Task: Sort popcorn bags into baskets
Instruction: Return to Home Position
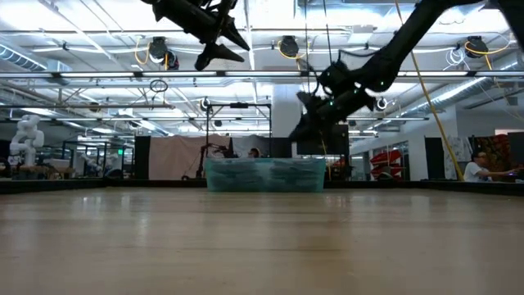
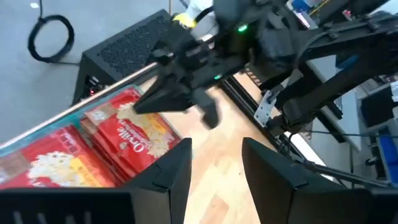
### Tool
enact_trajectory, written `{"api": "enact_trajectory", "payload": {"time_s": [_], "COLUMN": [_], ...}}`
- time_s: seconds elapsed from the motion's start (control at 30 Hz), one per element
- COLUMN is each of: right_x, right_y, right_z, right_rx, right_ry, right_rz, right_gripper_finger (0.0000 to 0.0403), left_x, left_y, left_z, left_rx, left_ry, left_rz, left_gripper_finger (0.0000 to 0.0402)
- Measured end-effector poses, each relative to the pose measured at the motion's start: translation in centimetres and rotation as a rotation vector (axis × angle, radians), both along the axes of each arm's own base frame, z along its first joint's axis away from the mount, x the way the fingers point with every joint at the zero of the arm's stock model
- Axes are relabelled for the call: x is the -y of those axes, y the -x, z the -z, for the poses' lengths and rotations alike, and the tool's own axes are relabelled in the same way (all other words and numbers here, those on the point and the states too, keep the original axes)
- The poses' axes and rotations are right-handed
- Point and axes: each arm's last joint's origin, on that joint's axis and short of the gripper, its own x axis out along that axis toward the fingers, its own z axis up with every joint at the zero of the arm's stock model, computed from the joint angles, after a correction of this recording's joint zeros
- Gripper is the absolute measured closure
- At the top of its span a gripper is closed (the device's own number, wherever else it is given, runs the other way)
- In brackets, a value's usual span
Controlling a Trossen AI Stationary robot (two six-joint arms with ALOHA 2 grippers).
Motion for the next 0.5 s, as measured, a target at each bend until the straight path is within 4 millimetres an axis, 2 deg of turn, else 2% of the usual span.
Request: {"api": "enact_trajectory", "payload": {"time_s": [0.1,0.27,0.37,0.5], "right_x": [-0.5,-2.1,-3.8,-6.8], "right_y": [0.3,1.4,2.1,2.6], "right_z": [-2.0,-6.7,-9.3,-12.3], "right_rx": [0.044,0.16,0.201,0.233], "right_ry": [0.028,0.072,0.091,0.201], "right_rz": [-0.016,-0.09,-0.136,-0.233], "right_gripper_finger": [0.0387,0.0387,0.0387,0.0391], "left_x": [0.2,0.5,0.9,1.6], "left_y": [1.2,3.0,3.7,4.7], "left_z": [-0.6,-1.8,-2.3,-3.1], "left_rx": [-0.026,-0.093,-0.102,-0.102], "left_ry": [-0.044,-0.268,-0.286,-0.319], "left_rz": [-0.001,0.03,0.033,0.051], "left_gripper_finger": [0.0264,0.027,0.027,0.027]}}
